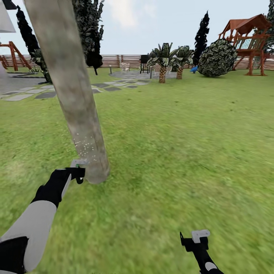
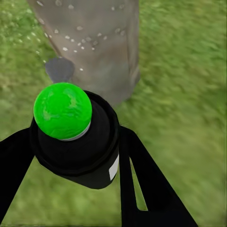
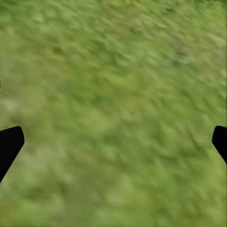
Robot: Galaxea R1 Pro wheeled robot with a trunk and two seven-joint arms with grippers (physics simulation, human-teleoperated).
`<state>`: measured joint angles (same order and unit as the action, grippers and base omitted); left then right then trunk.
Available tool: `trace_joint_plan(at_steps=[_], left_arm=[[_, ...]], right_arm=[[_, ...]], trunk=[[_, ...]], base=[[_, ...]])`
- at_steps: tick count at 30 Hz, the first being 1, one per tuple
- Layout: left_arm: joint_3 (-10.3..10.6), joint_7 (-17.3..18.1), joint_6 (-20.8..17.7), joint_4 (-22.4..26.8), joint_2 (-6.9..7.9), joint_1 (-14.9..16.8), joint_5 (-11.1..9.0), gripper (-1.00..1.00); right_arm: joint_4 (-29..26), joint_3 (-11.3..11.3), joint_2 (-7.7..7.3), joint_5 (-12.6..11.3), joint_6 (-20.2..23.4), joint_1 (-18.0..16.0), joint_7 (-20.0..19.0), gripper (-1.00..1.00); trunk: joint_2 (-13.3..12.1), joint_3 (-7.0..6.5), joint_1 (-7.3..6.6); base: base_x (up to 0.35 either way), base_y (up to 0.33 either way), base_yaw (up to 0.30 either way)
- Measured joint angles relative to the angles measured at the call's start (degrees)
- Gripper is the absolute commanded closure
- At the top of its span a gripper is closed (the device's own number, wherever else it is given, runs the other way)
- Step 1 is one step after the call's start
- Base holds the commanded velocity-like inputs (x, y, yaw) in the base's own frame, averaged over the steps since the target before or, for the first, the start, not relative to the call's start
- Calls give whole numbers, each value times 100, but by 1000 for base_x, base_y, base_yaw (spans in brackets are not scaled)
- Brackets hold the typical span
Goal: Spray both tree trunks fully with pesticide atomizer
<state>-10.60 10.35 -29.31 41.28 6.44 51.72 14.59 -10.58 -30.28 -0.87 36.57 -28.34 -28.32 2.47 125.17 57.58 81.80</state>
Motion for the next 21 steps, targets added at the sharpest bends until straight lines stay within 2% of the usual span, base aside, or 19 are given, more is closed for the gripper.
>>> trace_joint_plan(at_steps=[6,12,15,21], left_arm=[[-13,-73,2,-5,-50,1,-8,100],[-3,-70,2,10,-89,57,-27,100],[15,-75,2,10,-153,71,-22,100],[4,-71,2,10,-149,64,0,100]], right_arm=[[36,0,0,0,0,-1,0,-100],[37,0,-1,0,-1,1,0,-100],[37,0,-1,0,-1,0,0,-100],[37,0,-1,0,-1,5,0,-100]], trunk=[[0,0,0],[0,0,0],[0,0,0],[0,0,-1]], base=[[0,-273,203],[0,-273,8],[2,-273,0],[83,-273,0]])
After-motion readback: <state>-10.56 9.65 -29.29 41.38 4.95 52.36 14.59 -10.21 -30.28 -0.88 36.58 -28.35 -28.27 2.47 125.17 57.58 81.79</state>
